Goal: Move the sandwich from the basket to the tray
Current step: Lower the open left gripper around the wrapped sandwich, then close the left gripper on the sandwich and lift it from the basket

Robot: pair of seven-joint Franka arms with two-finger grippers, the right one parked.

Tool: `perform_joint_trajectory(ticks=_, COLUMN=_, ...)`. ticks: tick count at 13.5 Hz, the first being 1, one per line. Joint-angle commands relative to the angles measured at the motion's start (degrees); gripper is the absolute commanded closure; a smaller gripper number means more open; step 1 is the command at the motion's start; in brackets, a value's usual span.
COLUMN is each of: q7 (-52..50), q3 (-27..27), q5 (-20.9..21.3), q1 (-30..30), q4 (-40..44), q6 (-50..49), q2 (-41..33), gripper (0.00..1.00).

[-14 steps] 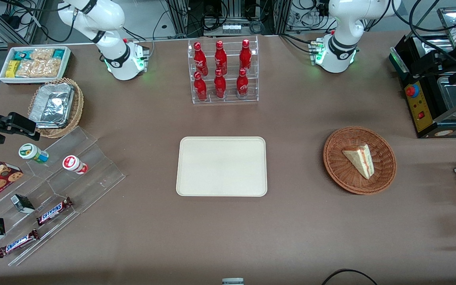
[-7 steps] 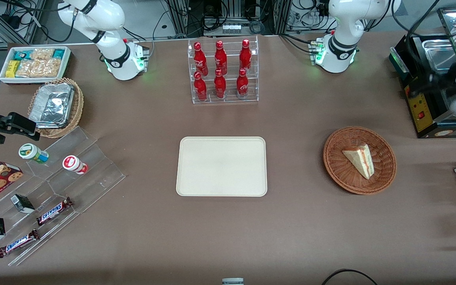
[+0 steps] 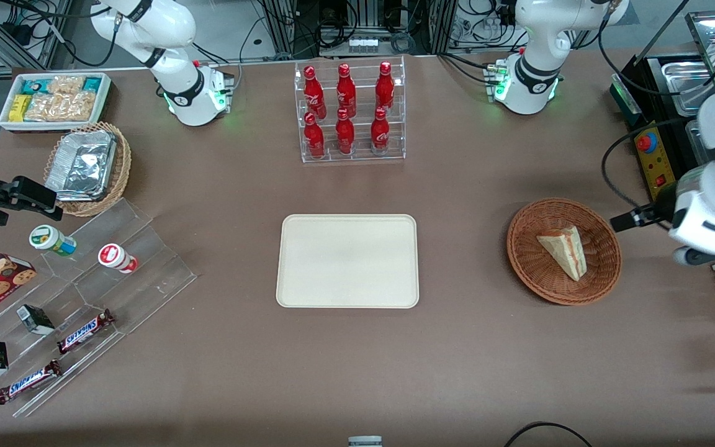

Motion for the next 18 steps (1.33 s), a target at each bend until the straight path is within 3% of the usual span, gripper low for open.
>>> perform_joint_trajectory(ticks=1, q7=-4.05, q3=-0.16, q5=-0.03, q1=-0.11, q4=-9.21, q6=8.31, q2=-2.18, gripper=0.00)
perform_joint_trajectory(ticks=8, q7=-22.59, q3=-0.25, q5=0.32, q1=-0.90, q4=-21.70, q6=24.67, q2=-1.56, gripper=0.00)
perform_joint_trajectory(ticks=11, q7=-22.35, q3=-0.25, q5=0.58, q1=-0.90, q4=-29.79, q6=36.09, q2=-1.39, gripper=0.00)
perform_joint_trajectory(ticks=16, q7=-22.26, q3=-0.34, q5=0.67, q1=-1.78, q4=-30.68, q6=41.38, q2=1.50, gripper=0.00)
perform_joint_trajectory(ticks=17, q7=-22.08, q3=-0.34, q5=0.67, q1=-1.69, q4=-31.03, q6=42.87, q2=2.38, gripper=0.04)
perform_joint_trajectory(ticks=18, q7=-22.08, q3=-0.25, q5=0.67, q1=-1.69, q4=-31.21, q6=43.93, q2=2.91, gripper=0.17)
